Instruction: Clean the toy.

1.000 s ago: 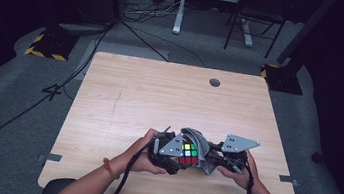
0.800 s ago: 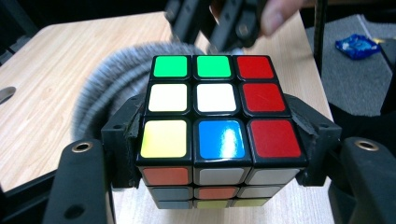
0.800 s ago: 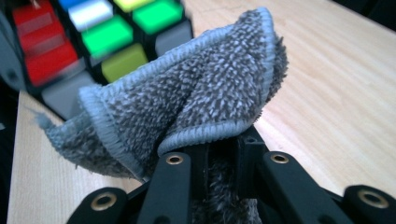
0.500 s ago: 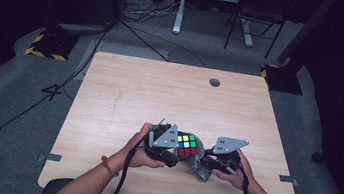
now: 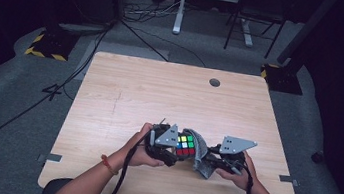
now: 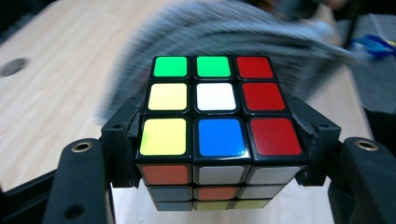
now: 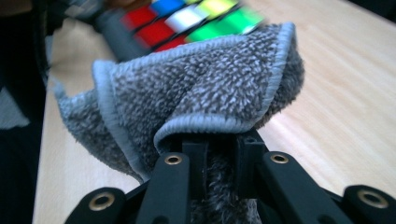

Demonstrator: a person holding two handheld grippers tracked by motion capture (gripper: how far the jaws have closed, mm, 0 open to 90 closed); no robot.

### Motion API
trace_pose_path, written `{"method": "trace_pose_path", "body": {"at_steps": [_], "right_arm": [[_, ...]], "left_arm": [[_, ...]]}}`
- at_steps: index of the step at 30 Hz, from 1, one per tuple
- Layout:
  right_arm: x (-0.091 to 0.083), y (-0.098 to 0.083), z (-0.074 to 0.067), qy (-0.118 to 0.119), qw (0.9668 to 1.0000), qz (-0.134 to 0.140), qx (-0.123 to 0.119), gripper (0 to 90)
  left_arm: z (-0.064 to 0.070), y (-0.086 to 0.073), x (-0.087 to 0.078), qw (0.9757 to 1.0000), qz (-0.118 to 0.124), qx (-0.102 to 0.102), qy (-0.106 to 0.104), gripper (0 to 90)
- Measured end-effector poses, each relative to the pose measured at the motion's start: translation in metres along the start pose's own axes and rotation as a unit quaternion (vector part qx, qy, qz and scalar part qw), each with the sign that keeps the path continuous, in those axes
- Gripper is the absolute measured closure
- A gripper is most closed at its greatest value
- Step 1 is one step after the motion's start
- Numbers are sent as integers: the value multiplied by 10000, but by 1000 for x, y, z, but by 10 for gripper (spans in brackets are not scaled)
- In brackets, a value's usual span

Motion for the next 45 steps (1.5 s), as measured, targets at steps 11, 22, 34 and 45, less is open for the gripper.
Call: {"method": "trace_pose_path", "body": {"at_steps": [11, 22, 34, 45], "right_arm": [[-1, 0, 3, -249, 9996, -40, -88, 794], [-1, 9, -7, -184, 9995, 58, -261, 793], [2, -12, 16, -401, 9987, -312, 82, 789], [11, -22, 7, 235, 9979, -406, 449, 789]], "left_arm": [[3, -1, 6, 9999, -105, 80, 29, 330], [7, -16, 24, 9979, -623, 147, 8, 328], [4, -3, 8, 9994, -266, 188, 84, 333], [-5, 3, -2, 9997, 75, 71, 231, 328]]}}
Point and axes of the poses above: each handheld gripper's, and its own axes: x roughly forward along the jaws, y roughly out of its top, z roughly to its right, the point moved 7 cm from there along x, roughly forward along the jaws, and after that the axes turned 12 degrees about z, right-handed, at the moved point
